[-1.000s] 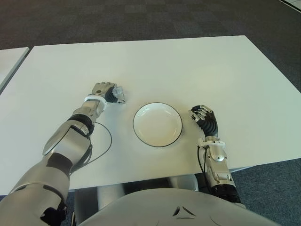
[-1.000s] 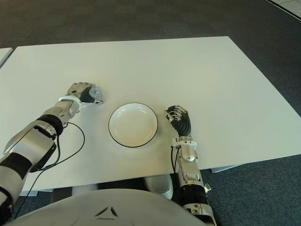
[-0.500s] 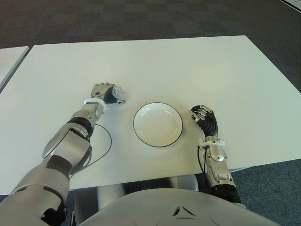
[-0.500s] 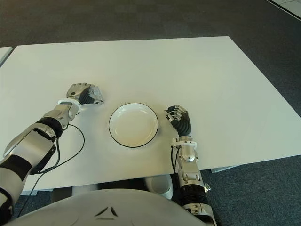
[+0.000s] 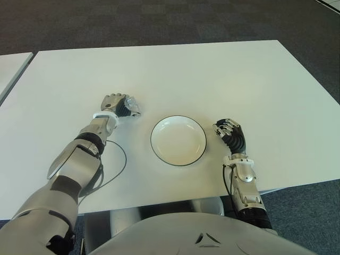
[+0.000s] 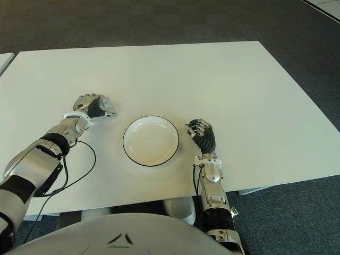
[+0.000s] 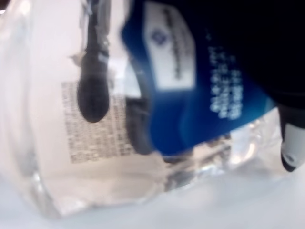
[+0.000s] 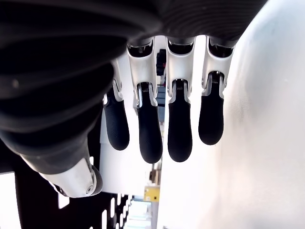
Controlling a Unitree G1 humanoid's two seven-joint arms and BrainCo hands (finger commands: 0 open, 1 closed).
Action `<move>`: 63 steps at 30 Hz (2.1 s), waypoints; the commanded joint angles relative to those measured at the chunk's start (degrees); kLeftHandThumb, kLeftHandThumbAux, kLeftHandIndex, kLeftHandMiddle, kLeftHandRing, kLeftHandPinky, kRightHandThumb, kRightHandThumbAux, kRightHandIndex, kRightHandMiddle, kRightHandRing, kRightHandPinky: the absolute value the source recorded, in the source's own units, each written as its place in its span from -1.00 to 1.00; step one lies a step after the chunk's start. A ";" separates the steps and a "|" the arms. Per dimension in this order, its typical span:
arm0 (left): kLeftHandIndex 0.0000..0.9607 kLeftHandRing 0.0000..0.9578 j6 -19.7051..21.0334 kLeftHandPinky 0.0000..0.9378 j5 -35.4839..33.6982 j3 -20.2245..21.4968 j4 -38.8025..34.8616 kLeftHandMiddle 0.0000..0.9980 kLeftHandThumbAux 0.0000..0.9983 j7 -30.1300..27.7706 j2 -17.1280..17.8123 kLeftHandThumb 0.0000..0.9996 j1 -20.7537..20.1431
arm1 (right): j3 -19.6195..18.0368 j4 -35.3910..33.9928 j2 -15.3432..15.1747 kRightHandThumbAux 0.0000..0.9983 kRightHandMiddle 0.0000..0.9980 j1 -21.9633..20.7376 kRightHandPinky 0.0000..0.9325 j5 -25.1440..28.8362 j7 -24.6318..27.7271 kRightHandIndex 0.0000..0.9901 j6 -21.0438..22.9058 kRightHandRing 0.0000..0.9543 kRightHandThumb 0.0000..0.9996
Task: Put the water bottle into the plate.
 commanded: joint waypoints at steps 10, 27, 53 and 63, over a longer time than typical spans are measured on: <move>-0.18 0.79 -2.00 0.77 -0.72 1.42 0.50 0.09 0.34 -1.08 -0.96 0.70 1.70 | 0.25 0.63 0.56 0.46 -0.01 -0.21 0.10 0.24 -0.29 -0.13 0.64 0.08 0.41; -0.18 0.80 -5.63 0.72 -3.16 4.05 -0.87 0.08 0.34 -4.64 0.73 0.70 -1.58 | 0.10 0.74 0.45 0.46 0.01 -0.23 0.11 0.40 0.00 -0.13 -0.04 0.08 0.41; -0.18 0.82 -11.36 0.75 -2.24 6.06 -21.37 0.06 0.34 -5.69 5.70 0.71 -2.44 | 0.11 0.71 0.33 0.46 0.07 -0.68 0.15 0.54 0.51 -0.13 0.84 0.13 0.41; -0.18 0.81 -10.35 0.72 -1.88 6.61 -37.64 0.06 0.34 -9.03 6.14 0.70 2.64 | 0.27 0.98 0.42 0.46 0.08 -0.85 0.15 0.42 0.60 -0.13 0.47 0.13 0.41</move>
